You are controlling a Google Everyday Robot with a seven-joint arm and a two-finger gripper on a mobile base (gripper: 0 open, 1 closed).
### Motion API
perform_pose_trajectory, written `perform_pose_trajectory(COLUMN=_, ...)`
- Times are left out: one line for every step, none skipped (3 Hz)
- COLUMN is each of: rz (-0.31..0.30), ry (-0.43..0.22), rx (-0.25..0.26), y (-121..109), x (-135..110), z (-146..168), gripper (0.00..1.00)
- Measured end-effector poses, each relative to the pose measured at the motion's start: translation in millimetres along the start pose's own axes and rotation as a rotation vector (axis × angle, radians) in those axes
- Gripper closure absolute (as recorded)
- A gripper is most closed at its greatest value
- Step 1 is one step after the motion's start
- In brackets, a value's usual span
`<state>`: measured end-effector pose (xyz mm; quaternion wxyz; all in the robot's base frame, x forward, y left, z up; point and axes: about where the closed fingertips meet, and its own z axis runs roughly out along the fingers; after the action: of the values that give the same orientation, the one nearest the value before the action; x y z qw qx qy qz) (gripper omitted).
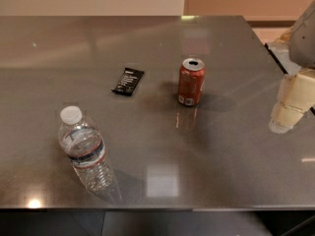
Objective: Move coke can near water bottle
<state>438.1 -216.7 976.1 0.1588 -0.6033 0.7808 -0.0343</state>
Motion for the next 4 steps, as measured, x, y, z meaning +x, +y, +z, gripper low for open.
perform_pose_trajectory(rz=0.0, ry=0.0, rx=0.0, y=0.0, x=0.0, z=0.0, gripper=0.0)
perform_pose_trajectory(rz=0.004, ry=-0.019, rx=0.015, y=-12.5, x=-6.1, z=7.0, gripper=0.0)
perform_pose_trajectory(rz=0.037, ry=-0.064, rx=0.029, y=-37.6, x=-14.8, z=20.0, gripper=0.0)
perform_pose_trajectory(rz=0.083, ry=-0.126, rx=0.034, y=-66.0, x=-22.8, z=36.3, gripper=0.0)
